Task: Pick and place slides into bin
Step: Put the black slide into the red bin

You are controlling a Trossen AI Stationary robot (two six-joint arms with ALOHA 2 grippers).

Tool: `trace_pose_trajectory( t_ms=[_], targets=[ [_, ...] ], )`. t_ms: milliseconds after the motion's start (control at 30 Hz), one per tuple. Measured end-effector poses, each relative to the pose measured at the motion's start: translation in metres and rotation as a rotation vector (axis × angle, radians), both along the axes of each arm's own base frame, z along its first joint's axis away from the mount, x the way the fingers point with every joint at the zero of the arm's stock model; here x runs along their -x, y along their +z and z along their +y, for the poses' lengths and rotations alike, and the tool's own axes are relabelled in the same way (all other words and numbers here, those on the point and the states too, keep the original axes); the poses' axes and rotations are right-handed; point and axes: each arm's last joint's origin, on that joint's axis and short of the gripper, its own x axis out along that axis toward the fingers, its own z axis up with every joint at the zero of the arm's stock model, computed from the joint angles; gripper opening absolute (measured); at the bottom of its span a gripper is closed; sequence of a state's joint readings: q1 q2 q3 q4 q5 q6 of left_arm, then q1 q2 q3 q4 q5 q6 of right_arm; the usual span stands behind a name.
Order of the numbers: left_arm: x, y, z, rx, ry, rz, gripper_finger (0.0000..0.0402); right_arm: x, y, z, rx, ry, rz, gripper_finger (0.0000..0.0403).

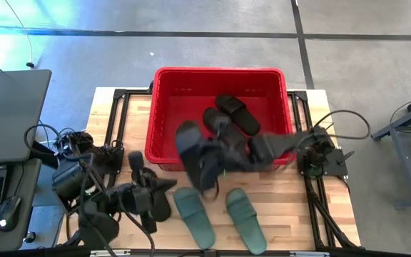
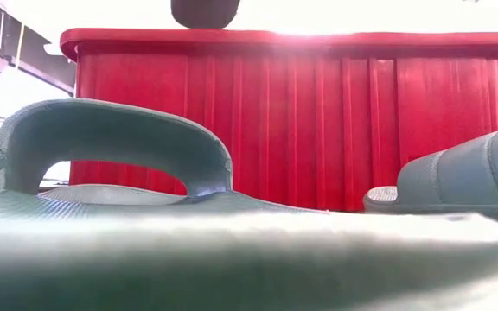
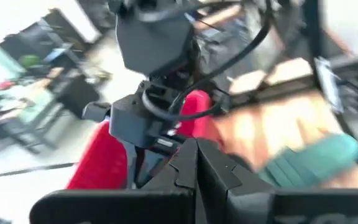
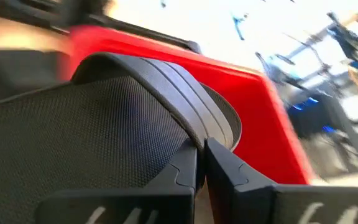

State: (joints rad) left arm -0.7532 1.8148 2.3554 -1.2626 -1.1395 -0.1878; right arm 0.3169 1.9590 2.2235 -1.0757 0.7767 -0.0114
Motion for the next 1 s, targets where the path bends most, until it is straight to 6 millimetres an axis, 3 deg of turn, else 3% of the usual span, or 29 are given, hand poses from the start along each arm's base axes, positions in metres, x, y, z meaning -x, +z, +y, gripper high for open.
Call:
trace_pose_trajectory(
  t_ms=[133,267,433,567,767,1000],
  targets=[
    [0.003,0.011,0.009,-0.006,0.061,-0.072,0.0001,-0.004,0.004,-0.06,0.036,-0.105,0.058,0.0],
    [-0.003,0.011,0.018,-0.063,0.074,-0.03,0.0001,-0.017,-0.001,-0.129,-0.09,-0.1,0.067,0.0],
    [-0.014,0.009,0.032,-0.158,0.061,0.057,0.0001,-0.034,-0.018,-0.205,-0.209,-0.07,0.015,0.0],
    [-0.022,0.009,0.047,-0.183,0.108,0.079,0.0001,-0.045,-0.04,-0.251,-0.221,-0.12,0.001,0.0],
    [-0.032,0.009,0.066,-0.213,0.159,0.112,0.0001,-0.059,-0.093,-0.29,-0.272,-0.181,0.113,0.0],
    [-0.04,0.008,0.082,-0.19,0.172,0.137,0.0001,-0.08,-0.148,-0.297,-0.249,-0.126,0.259,0.0003]
  ],
)
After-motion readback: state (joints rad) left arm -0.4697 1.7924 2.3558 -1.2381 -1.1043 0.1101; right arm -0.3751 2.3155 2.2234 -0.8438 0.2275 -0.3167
